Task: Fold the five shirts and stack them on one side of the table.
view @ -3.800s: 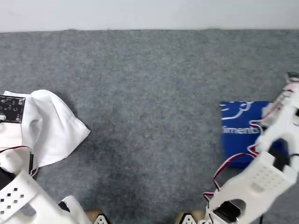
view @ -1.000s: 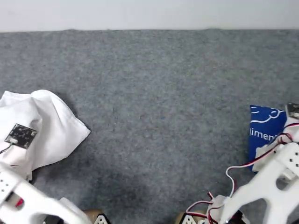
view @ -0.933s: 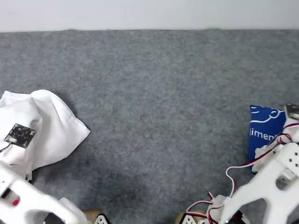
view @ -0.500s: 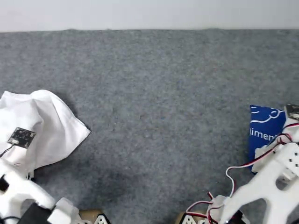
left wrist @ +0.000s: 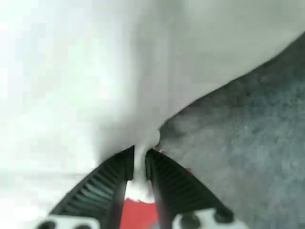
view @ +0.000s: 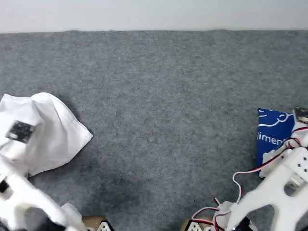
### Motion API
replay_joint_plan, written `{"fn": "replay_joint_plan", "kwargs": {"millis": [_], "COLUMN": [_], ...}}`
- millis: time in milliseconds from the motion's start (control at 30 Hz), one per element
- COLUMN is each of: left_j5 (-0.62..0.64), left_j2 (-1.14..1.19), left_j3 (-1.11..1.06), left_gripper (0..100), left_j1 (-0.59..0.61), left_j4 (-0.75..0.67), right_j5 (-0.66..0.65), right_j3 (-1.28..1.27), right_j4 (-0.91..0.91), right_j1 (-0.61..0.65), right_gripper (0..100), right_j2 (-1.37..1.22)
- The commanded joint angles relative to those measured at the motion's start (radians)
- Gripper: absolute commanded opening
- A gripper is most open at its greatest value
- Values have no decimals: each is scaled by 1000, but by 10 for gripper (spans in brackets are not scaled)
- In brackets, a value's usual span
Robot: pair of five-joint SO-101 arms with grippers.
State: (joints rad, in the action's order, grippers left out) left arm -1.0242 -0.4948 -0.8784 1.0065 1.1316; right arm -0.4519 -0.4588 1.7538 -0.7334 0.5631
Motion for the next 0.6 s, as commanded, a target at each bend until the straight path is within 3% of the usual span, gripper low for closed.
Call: {"fn": "replay_joint_plan", "kwargs": {"millis": [0,67,233,567], "left_j5": [9,31,224,408], "left_j2": [-255,-356,-534,-624], "left_j3": [90,97,101,211], "left_gripper": [14,14,14,14], "left_j1": [-43,-80,-207,-502], "left_j4": [110,110,57,-91], "right_j5": [-9,-9,-9,-9], "right_j3": [11,11,11,11], "right_j4": [33,33,33,33], "right_j1": [15,15,15,15], "right_gripper": [8,8,8,8], "right_j2": [38,38,38,38]}}
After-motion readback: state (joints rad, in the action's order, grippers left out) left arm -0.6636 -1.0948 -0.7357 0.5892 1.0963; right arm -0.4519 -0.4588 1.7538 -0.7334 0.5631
